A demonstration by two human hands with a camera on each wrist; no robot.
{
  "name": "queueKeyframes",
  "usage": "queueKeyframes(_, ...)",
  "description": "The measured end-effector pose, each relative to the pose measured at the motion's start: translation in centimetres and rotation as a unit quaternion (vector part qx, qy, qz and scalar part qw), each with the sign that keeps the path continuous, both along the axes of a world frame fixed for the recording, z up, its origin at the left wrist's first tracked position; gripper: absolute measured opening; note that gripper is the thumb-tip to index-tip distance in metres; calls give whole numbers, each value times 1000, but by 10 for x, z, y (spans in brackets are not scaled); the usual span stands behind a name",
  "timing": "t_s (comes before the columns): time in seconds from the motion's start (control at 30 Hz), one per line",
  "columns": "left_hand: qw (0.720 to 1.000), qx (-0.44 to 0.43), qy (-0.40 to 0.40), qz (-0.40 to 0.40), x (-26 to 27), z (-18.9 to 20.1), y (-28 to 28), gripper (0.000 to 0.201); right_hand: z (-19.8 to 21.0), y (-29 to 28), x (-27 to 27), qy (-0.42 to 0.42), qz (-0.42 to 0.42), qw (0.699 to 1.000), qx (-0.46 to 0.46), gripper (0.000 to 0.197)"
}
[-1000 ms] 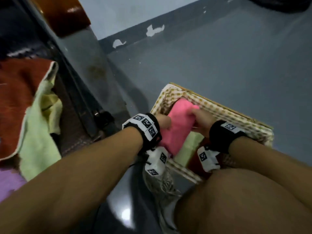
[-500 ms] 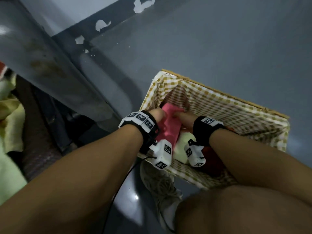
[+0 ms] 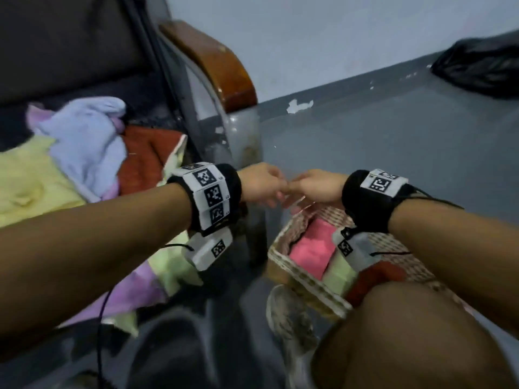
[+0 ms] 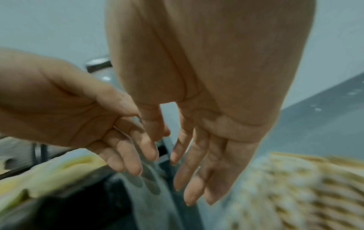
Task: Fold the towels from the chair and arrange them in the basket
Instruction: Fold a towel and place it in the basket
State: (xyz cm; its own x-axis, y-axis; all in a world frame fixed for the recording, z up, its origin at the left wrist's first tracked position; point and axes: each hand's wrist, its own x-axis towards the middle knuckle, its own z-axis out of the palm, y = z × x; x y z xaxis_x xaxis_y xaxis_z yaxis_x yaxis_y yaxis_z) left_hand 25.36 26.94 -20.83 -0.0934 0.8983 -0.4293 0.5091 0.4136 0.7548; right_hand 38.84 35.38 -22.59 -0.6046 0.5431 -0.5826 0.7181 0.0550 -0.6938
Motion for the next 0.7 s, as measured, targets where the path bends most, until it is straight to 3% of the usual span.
queueKeyframes(0.2,991,36,117,55,-101,53,-123,14,70,-86,-116,50,151,987,-6,17)
queueKeyframes(0.33,961,21,255,108,-157,56,-203,23,84,-137,-193,79,191,978,14,28)
queueKeyframes(0.53,941,-43,258,215,-213,19,-264,47,50,-177,-264,79,223,968,78,36)
queueKeyframes(0.63,930,-76,285,221,-226,-5,-268,64,24,-177,-274,51,272,940,198,40)
queueKeyframes(0.7,913,-81,323,235,-231,-19,-270,75,11,-175,-279,17,318,920,227,43)
